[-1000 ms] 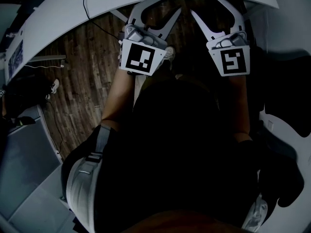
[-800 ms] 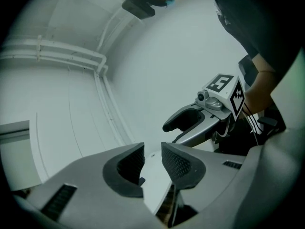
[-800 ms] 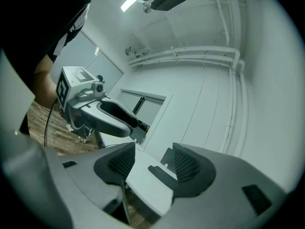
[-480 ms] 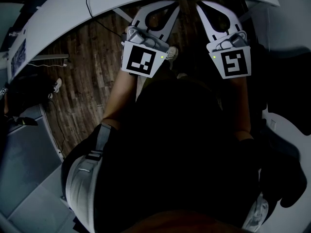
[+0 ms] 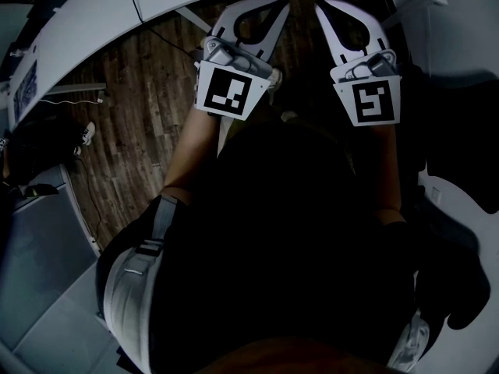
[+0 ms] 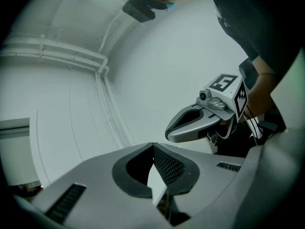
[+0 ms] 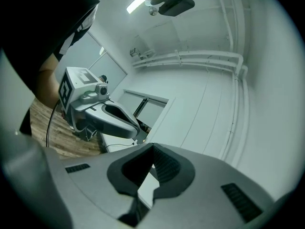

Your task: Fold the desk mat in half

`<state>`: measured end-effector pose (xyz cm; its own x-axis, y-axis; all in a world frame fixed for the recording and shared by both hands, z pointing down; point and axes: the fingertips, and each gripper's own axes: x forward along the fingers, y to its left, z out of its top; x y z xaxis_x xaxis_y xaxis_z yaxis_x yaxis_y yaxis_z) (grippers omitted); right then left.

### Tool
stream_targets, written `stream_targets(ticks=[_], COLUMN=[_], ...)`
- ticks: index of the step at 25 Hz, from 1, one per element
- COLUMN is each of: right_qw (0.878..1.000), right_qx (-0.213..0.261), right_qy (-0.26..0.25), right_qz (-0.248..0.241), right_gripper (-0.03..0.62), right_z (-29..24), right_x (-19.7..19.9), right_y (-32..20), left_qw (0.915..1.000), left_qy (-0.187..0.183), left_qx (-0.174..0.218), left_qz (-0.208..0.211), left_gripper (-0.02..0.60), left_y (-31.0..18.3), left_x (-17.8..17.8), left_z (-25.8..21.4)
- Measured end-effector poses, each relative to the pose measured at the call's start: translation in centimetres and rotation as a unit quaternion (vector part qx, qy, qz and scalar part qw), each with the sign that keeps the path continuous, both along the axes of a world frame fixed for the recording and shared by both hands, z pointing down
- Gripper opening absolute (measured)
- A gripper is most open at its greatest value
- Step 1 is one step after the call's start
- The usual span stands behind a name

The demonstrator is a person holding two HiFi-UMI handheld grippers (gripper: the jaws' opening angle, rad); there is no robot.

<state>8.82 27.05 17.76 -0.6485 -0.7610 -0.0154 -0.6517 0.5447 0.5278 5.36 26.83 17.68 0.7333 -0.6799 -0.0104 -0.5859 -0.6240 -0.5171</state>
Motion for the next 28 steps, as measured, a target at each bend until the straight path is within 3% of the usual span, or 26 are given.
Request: stream_targets(ticks=[28], right_qw=[1.000], right_qx=[0.006], right_qy=[0.010], right_qz=[-0.002], right_gripper=[0.029], right_z=[0.32], right_x=[0.16], right_y=[0.54], left_qw=[1.0000], left_qy=[-0.008], left_qx=[-0.003], left_qz=[0.000], left_gripper=[0.014], left_y=[0.28], left_x=[0.46], left_z=[0.21])
